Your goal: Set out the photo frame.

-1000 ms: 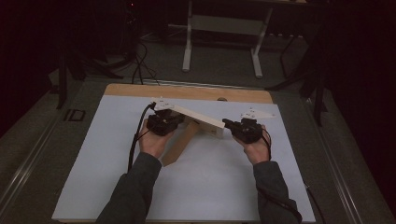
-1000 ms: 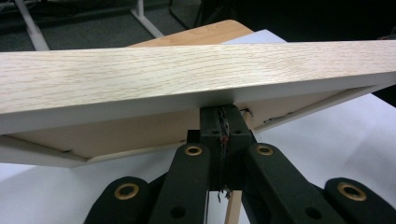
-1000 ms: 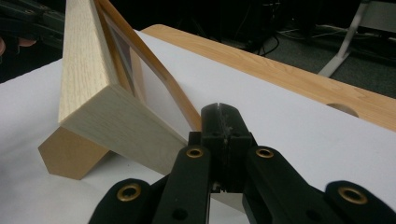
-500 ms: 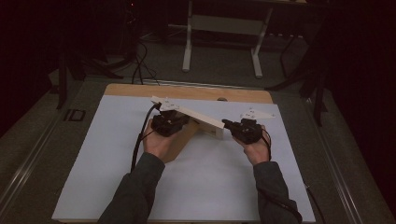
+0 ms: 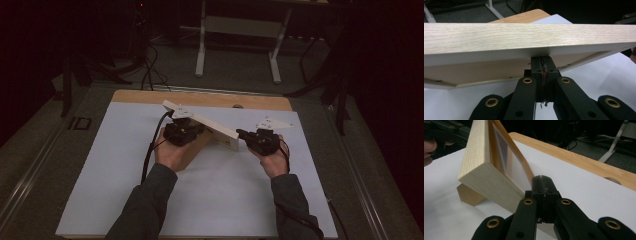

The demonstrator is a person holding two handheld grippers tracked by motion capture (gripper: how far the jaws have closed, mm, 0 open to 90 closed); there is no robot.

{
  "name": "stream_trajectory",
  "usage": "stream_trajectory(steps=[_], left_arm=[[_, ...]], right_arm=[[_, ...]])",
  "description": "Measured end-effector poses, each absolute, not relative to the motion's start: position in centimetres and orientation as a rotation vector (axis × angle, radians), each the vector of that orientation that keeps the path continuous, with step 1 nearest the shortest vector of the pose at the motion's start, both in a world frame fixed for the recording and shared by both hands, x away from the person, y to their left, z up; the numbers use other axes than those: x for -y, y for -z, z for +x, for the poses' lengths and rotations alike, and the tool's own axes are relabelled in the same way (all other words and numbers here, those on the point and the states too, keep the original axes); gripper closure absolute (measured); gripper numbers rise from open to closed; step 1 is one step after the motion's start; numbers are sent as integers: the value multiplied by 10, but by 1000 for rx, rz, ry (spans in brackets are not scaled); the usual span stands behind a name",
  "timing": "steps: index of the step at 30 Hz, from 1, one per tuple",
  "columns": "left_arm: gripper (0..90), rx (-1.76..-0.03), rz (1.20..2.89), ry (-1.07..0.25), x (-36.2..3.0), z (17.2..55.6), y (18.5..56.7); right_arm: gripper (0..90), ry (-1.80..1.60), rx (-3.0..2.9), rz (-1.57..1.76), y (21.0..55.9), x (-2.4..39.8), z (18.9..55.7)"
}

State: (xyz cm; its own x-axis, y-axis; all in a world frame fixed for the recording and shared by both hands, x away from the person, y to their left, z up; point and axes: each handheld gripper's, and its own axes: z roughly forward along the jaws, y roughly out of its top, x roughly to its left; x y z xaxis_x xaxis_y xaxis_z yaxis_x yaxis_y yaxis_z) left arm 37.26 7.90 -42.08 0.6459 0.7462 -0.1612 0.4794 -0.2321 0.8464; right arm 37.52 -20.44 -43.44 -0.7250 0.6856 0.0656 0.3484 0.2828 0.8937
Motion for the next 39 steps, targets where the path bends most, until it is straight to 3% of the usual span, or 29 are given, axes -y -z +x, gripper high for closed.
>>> stream_trajectory(steps=[39], left_arm=[[900,-993,1877,-366,-86,378,422]], right_arm=[[898,-1455,-2293,807,435,183,354]])
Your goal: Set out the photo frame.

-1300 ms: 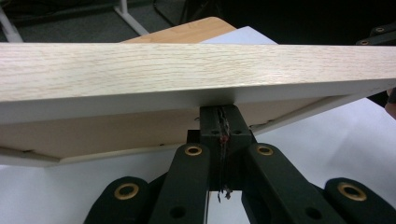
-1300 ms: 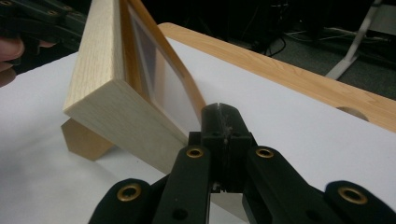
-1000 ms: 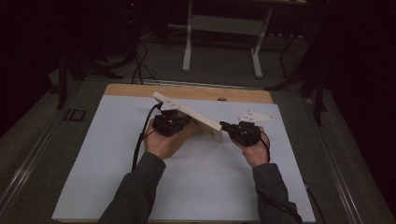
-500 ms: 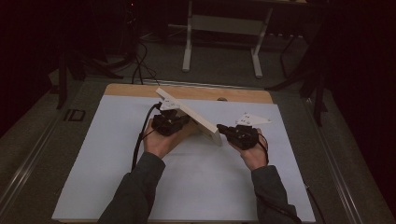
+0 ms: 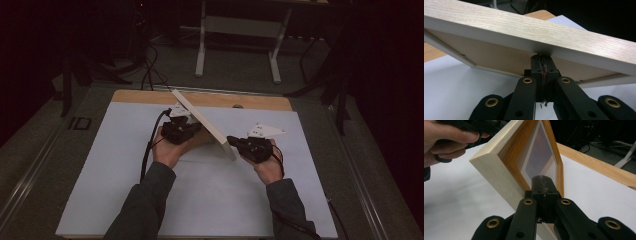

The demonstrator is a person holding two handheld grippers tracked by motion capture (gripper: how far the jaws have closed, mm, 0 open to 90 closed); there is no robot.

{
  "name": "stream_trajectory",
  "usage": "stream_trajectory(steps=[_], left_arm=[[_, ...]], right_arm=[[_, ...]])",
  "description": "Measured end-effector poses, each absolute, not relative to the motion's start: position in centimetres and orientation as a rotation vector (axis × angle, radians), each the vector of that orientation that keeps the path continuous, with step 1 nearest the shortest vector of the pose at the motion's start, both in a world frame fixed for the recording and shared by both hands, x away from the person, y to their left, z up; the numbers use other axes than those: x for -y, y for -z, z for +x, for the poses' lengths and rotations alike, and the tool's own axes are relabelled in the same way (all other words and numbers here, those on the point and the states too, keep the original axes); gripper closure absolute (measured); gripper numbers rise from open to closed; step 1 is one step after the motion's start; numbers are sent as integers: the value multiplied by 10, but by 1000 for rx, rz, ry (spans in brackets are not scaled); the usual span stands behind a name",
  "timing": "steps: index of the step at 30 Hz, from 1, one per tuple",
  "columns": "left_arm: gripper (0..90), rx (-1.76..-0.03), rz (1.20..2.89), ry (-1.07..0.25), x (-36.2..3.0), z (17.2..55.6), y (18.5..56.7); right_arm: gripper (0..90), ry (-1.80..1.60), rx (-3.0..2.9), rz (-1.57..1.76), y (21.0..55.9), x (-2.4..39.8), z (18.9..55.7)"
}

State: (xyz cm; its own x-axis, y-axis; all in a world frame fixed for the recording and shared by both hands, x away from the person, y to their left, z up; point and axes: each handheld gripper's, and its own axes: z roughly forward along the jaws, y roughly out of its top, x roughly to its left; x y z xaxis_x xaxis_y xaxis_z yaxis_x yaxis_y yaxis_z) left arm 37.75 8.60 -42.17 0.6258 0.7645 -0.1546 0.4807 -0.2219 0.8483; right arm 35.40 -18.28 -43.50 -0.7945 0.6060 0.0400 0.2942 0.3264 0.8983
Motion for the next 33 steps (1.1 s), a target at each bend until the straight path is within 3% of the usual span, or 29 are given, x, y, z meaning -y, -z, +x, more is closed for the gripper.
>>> stream_trajectory(steps=[33], left_arm=[[900,-998,1886,-365,-85,380,422]], right_arm=[[898,-1478,-2347,711,434,170,346]])
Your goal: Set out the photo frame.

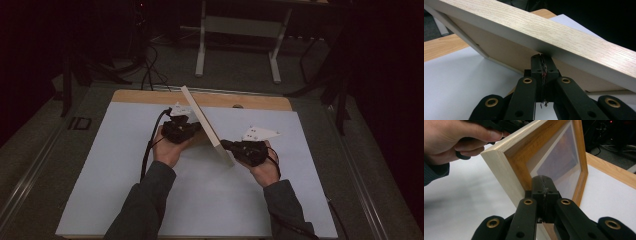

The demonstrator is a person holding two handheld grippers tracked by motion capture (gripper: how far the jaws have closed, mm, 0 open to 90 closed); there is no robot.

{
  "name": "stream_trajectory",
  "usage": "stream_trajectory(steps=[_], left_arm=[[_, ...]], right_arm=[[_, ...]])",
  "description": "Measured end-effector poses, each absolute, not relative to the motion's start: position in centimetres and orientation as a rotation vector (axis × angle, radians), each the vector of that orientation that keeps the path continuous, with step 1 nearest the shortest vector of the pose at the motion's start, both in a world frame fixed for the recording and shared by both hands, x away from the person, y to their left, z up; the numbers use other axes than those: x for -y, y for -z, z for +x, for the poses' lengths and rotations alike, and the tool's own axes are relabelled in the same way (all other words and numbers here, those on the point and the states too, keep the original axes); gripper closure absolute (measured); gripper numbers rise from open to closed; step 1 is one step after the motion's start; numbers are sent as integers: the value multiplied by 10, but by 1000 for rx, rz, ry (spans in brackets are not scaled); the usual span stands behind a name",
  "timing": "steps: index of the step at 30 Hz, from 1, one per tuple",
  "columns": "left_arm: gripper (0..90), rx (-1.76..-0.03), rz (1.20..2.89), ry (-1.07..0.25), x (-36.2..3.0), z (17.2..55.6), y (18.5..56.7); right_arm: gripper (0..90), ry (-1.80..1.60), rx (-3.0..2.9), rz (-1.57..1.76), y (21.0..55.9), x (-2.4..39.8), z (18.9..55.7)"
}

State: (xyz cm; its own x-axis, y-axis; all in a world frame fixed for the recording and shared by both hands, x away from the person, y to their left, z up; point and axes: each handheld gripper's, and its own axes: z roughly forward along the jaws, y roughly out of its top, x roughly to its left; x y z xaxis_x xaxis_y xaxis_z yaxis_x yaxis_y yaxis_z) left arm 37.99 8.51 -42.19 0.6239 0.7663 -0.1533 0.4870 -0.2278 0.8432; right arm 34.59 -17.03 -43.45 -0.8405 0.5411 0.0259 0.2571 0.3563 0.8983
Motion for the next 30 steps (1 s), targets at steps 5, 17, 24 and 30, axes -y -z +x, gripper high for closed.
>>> stream_trajectory(steps=[5,17,24,30], left_arm=[[900,-995,1888,-369,-84,380,422],[900,-974,1904,-383,-83,382,422],[900,-968,1896,-366,-84,383,422],[900,-953,1897,-360,-81,383,423]], right_arm=[[897,-1480,-2356,697,434,169,345],[898,-1479,-2374,662,434,162,343],[898,-1477,-2379,645,433,159,342],[897,-1460,-2389,614,432,153,339]])
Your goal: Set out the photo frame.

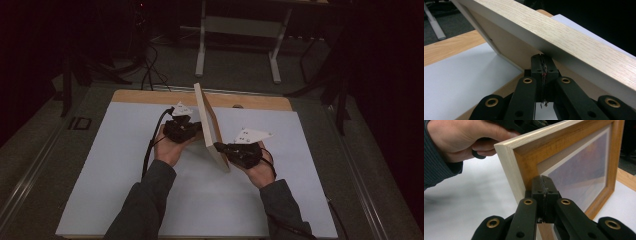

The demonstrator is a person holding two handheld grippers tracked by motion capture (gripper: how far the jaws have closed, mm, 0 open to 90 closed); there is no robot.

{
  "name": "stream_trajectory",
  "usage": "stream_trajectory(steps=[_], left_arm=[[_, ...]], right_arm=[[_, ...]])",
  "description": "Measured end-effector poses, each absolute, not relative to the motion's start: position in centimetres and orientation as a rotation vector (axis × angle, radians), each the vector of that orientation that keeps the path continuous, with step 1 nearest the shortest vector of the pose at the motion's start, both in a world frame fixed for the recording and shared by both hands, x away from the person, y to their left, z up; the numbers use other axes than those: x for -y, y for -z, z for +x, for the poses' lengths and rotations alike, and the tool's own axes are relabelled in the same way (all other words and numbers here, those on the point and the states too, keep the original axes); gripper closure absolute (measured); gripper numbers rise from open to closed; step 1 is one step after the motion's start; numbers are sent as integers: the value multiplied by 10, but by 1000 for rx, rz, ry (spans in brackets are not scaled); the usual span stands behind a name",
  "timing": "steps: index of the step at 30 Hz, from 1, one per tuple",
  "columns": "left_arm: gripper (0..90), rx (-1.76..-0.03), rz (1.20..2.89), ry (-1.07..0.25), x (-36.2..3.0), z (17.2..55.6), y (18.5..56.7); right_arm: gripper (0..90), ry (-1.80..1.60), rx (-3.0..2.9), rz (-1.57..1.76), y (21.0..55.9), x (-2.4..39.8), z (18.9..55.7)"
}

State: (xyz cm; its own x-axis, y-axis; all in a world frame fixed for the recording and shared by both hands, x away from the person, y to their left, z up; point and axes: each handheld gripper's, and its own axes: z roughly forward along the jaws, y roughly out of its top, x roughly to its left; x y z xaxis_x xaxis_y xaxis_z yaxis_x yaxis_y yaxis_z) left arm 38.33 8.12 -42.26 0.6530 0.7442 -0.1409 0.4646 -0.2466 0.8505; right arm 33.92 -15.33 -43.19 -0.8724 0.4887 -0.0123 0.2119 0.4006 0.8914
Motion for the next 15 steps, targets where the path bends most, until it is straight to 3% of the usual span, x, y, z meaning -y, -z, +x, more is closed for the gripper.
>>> stream_trajectory(steps=[15], left_arm=[[900,-914,1927,-355,-78,379,424]], right_arm=[[897,-1451,-2406,591,431,146,339]])
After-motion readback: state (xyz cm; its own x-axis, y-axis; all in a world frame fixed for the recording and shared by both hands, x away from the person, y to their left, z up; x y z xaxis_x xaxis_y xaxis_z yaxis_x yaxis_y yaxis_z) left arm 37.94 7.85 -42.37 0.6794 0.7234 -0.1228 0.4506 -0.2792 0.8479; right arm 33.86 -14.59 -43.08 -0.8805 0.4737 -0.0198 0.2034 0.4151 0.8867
